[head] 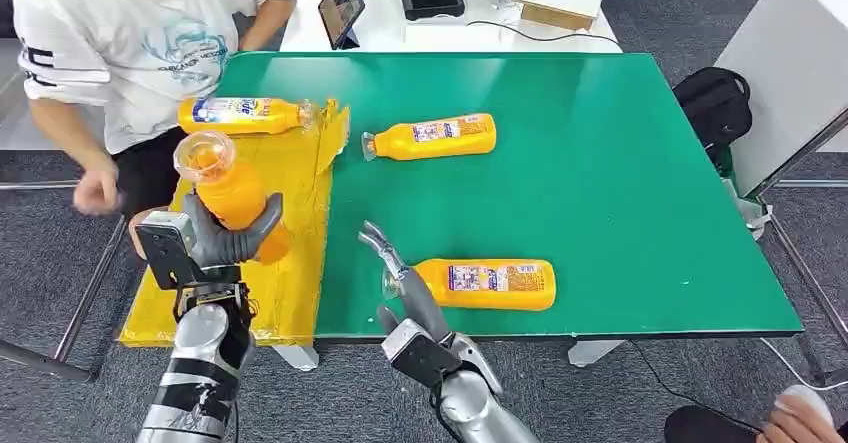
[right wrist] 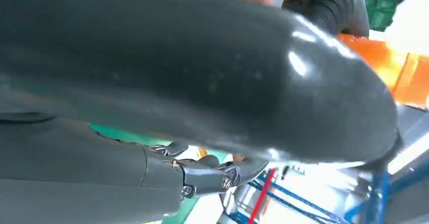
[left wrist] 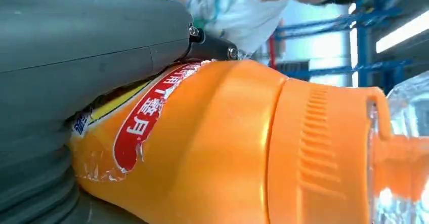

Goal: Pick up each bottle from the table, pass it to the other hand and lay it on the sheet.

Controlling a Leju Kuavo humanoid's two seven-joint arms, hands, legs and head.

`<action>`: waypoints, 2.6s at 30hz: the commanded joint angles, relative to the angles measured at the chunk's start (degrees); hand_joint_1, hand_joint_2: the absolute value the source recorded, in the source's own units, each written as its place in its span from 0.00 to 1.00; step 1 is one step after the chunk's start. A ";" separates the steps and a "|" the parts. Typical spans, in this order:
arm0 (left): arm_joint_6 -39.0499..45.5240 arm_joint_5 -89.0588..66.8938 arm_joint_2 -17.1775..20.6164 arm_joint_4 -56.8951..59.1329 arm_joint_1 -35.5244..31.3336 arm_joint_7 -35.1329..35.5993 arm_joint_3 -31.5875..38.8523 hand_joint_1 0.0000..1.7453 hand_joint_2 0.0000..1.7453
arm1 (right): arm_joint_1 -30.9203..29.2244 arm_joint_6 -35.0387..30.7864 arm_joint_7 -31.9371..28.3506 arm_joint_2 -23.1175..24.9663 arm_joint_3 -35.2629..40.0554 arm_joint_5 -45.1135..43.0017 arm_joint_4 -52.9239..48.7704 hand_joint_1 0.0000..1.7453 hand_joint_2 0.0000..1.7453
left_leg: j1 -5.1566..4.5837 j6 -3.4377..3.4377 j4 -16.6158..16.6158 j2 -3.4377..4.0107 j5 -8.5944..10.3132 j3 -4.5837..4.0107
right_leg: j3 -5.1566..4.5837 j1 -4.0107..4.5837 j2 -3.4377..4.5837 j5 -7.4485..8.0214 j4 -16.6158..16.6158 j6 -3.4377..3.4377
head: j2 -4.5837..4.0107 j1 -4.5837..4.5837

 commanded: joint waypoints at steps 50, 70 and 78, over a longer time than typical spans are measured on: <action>-21.62 -48.12 13.02 56.90 -21.15 9.06 -0.58 0.00 0.00 | -0.55 -7.32 -3.82 -0.81 2.10 -0.55 -3.50 0.00 1.00 | -0.02 0.02 -0.18 0.12 0.04 0.71 | 0.70 0.01 0.09 0.00 -0.11 -0.16 | 0.00 0.02; -31.15 -20.10 7.61 48.08 -18.54 1.68 14.08 0.00 0.00 | -0.44 -5.21 -2.87 -0.15 -0.19 -2.15 -0.82 0.00 1.00 | -0.03 0.02 -0.16 -0.19 0.08 1.03 | 1.13 0.01 -0.17 -0.05 -0.07 -0.17 | 0.00 0.00; -18.89 -10.53 3.65 40.73 -16.81 -4.30 19.73 0.00 1.00 | -0.07 -5.89 -0.76 -0.82 0.60 1.33 -1.17 0.00 1.00 | 0.01 0.01 -0.14 0.03 0.04 0.88 | 0.89 0.05 0.02 -0.02 -0.06 -0.19 | 0.00 0.00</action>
